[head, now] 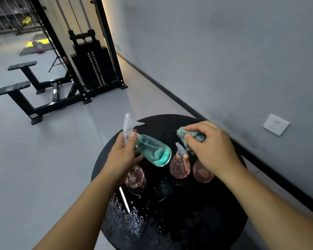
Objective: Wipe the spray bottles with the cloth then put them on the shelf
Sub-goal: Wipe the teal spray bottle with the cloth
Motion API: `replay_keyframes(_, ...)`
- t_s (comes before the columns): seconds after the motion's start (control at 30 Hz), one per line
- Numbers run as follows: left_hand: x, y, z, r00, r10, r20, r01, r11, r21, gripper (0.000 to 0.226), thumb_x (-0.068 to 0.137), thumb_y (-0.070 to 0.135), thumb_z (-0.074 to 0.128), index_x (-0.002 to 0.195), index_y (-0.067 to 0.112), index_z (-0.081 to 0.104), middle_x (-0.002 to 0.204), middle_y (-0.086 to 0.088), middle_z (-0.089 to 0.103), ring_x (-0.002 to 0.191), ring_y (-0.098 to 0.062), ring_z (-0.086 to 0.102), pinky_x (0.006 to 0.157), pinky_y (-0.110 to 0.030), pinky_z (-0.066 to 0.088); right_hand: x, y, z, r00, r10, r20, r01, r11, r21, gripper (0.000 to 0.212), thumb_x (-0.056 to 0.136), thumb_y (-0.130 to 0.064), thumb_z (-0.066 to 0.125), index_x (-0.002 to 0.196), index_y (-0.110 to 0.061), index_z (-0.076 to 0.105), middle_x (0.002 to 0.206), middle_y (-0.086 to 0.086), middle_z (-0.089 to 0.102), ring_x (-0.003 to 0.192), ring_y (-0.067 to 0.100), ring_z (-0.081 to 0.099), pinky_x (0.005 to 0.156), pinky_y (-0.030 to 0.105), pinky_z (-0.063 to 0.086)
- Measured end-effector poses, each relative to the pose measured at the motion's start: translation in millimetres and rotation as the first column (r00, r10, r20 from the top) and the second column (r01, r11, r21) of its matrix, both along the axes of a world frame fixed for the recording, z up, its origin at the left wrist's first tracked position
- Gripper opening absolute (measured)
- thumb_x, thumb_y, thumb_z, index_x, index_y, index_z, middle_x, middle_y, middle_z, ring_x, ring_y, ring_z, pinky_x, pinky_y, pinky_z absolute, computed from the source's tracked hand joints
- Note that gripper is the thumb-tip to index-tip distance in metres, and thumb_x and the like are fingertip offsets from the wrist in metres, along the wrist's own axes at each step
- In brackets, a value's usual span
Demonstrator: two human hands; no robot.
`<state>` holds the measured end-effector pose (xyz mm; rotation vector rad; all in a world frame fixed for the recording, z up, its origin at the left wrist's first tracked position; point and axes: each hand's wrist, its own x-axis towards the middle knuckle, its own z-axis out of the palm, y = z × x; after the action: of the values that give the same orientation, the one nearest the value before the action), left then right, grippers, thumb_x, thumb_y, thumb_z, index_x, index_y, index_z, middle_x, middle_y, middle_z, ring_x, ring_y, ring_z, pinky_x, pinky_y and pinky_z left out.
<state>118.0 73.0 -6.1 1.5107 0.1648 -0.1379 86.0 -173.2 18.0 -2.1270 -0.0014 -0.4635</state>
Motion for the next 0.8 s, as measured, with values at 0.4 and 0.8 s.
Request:
replay_keyframes(0.4, -4, -8, 26, 0.997, 0.073, -0.036, -0.079, 0.975, -0.209, 0.035, 0.112, 0.046, 0.046, 0.136, 0.022, 0.056, 0.13, -0.014, 0.074, 0.107, -0.034, 0.079, 0.093, -0.045, 0.065, 9, 19, 12, 0.999, -0.022, 0.029, 0.02, 0.998, 0.058, 0.016, 0.093, -0.021, 0.073, 0.106, -0.03, 0.077, 0.109, -0.019, 0.068, 0.099, -0.013, 0.061, 0.076, -0.003, 0.043)
replay_keyframes(0.8, -21, -31, 34, 0.997, -0.064, 0.037, 0.07, 0.972, -0.224, 0.032, 0.11, 0.045, 0.049, 0.132, 0.024, 0.059, 0.124, -0.008, 0.078, 0.105, -0.028, 0.08, 0.088, -0.042, 0.066, 2, 37, 15, 0.993, 0.115, -0.006, -0.114, 0.992, 0.048, 0.022, 0.093, -0.025, 0.076, 0.114, -0.031, 0.076, 0.11, -0.021, 0.065, 0.104, -0.008, 0.061, 0.084, 0.004, 0.046)
